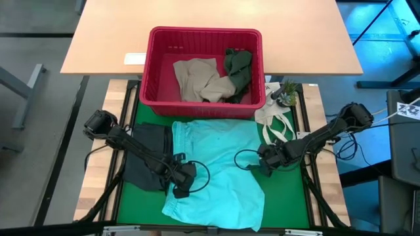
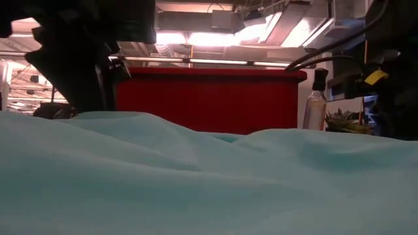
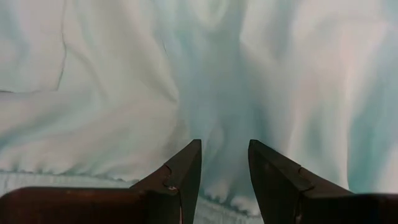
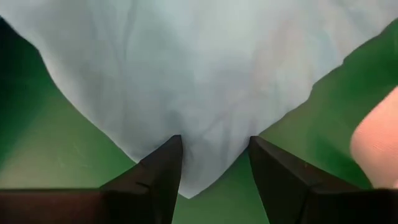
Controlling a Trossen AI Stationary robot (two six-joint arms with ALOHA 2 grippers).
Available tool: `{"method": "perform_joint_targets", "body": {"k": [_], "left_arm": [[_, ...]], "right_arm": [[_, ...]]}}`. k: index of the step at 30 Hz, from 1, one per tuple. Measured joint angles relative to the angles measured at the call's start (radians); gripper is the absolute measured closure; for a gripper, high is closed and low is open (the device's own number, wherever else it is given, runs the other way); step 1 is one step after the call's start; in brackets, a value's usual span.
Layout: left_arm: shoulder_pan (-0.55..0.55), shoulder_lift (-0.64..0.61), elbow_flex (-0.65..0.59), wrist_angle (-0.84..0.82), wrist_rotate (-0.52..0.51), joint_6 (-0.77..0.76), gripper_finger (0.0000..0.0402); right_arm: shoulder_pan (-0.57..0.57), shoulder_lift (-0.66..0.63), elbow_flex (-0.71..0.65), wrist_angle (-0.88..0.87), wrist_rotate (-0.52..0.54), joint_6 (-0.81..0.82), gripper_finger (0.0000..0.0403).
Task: Fold Laundry from Bin
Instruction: Fold the blue shorts from the red laundry bin
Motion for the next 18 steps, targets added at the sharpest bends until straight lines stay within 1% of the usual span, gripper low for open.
{"method": "perform_joint_targets", "body": {"k": [7, 10, 15, 18], "left_arm": [[-0.018, 0.000, 0.000, -0.003, 0.000, 0.000, 0.0275], [-0.018, 0.000, 0.000, -0.002, -0.002, 0.000, 0.0275], [-0.016, 0.000, 0.000, -0.002, -0.004, 0.000, 0.0275], [-0.016, 0.001, 0.000, -0.002, -0.004, 0.000, 0.0275]], "right_arm": [[0.000, 0.002, 0.021, -0.049, -0.009, -0.007, 0.0215], [0.000, 0.003, 0.074, -0.157, -0.002, -0.032, 0.0215], [0.000, -0.002, 0.191, -0.329, 0.037, -0.036, 0.0215], [0.000, -0.002, 0.246, -0.347, 0.037, -0.034, 0.0215]]}}
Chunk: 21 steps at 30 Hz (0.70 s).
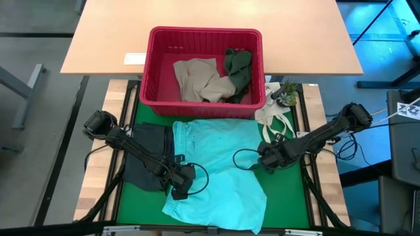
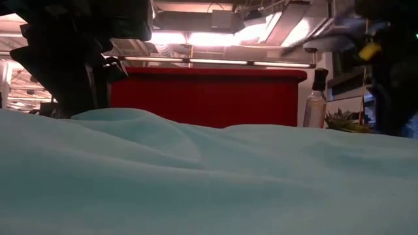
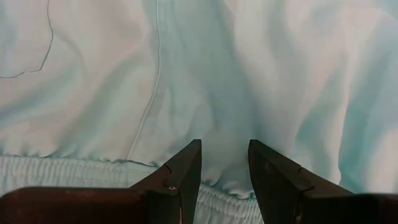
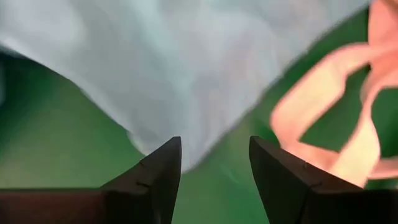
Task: Fold Laundry from Bin
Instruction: Fold the blue shorts from the red laundry bin
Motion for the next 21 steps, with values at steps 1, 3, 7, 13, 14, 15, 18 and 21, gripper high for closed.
{"method": "perform_joint_targets", "body": {"k": [1, 3, 7, 13, 14, 15, 18, 21], "left_arm": [[0.000, 0.000, 0.000, 0.000, 0.000, 0.000, 0.0275], [0.000, 0.000, 0.000, 0.000, 0.000, 0.000, 0.0275], [0.000, 0.000, 0.000, 0.016, 0.005, 0.000, 0.0275], [0.000, 0.000, 0.000, 0.066, 0.007, 0.000, 0.0275], [0.000, 0.000, 0.000, 0.069, 0.007, 0.000, 0.0275], [0.000, 0.000, 0.000, 0.069, 0.007, 0.000, 0.0275], [0.000, 0.000, 0.000, 0.069, 0.007, 0.000, 0.0275], [0.000, 0.000, 0.000, 0.072, 0.007, 0.000, 0.0275]], "right_arm": [[0.005, 0.000, 0.015, -0.007, 0.000, 0.000, 0.0215], [0.023, 0.000, 0.043, -0.011, 0.003, 0.001, 0.0215], [0.084, 0.000, 0.067, 0.078, -0.003, 0.034, 0.0215], [0.176, 0.037, 0.037, 0.177, 0.046, 0.126, 0.0215], [0.187, 0.048, 0.033, 0.181, 0.047, 0.146, 0.0215], [0.197, 0.061, 0.032, 0.183, 0.045, 0.164, 0.0215], [0.229, 0.100, 0.030, 0.218, 0.025, 0.187, 0.0215], [0.257, 0.135, 0.030, 0.277, -0.004, 0.188, 0.0215]]}}
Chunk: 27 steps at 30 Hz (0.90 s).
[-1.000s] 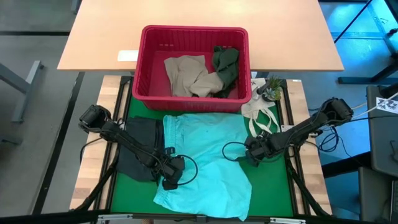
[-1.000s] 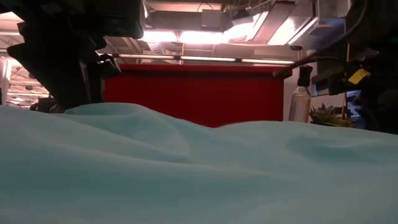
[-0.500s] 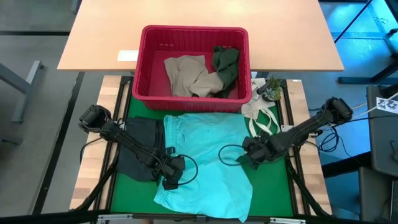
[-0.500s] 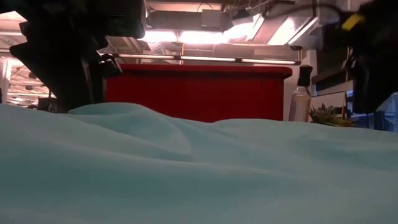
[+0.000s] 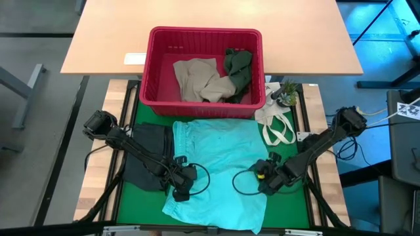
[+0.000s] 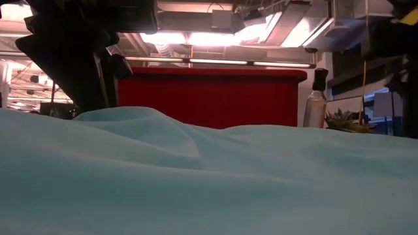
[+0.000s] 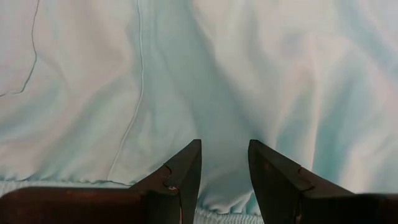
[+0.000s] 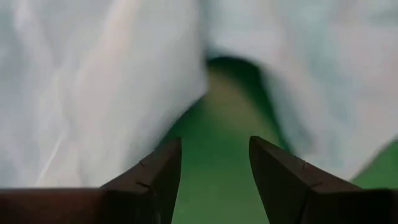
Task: Fold Laundry from Bin
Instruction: Fold the blue shorts from the red laundry bin
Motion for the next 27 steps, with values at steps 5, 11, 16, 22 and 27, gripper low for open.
{"method": "perform_joint_targets", "body": {"k": [5, 11, 16, 22, 27], "left_arm": [[0.000, 0.000, 0.000, 0.006, 0.000, 0.000, 0.0275], [0.000, 0.000, 0.000, 0.010, 0.000, 0.000, 0.0275], [0.000, 0.000, 0.000, 0.011, 0.000, 0.000, 0.0275], [0.000, 0.000, 0.000, 0.012, 0.000, 0.000, 0.0275], [0.000, 0.000, 0.000, 0.014, 0.000, 0.000, 0.0275]], "right_arm": [[0.028, 0.064, 0.000, 0.018, -0.063, 0.014, 0.0215], [0.031, 0.106, 0.000, 0.047, -0.077, 0.037, 0.0215], [0.030, 0.106, 0.000, 0.162, -0.077, 0.024, 0.0215], [0.028, 0.106, 0.000, 0.314, -0.077, 0.022, 0.0215], [0.028, 0.105, 0.000, 0.422, -0.076, 0.022, 0.0215]]}}
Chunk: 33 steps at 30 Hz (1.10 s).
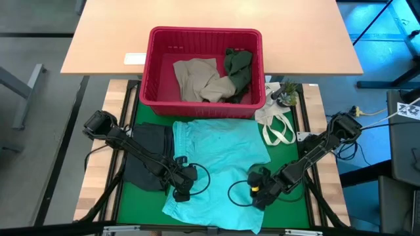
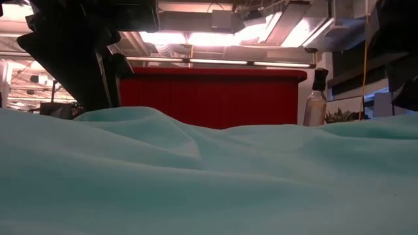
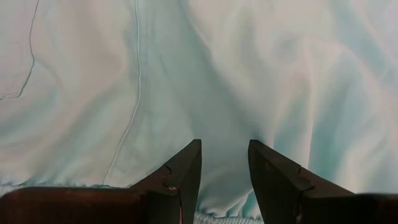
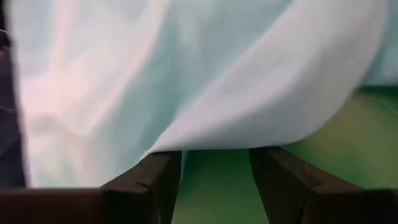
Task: Fold Laundry from Bin
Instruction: Fold the blue shorts from the red laundry bin
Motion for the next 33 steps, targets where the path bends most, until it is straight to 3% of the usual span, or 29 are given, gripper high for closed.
{"method": "perform_joint_targets", "body": {"k": [8, 17, 21, 27, 33], "left_arm": [[0.000, 0.000, 0.000, 0.002, 0.000, 0.000, 0.0275], [0.000, 0.000, 0.000, 0.005, 0.000, 0.000, 0.0275], [0.000, 0.000, 0.000, 0.008, 0.000, 0.000, 0.0275], [0.000, 0.000, 0.000, 0.009, -0.001, 0.000, 0.0275], [0.000, 0.000, 0.000, 0.009, 0.000, 0.000, 0.0275]], "right_arm": [[0.000, 0.015, 0.000, -0.023, 0.085, -0.001, 0.0215], [0.000, 0.098, 0.002, 0.040, 0.064, 0.001, 0.0222], [0.000, 0.098, 0.002, 0.047, 0.059, 0.000, 0.0270], [-0.001, 0.096, 0.002, 0.038, 0.050, -0.015, 0.0390], [0.000, 0.079, 0.001, -0.003, 0.039, -0.022, 0.0385]]}}
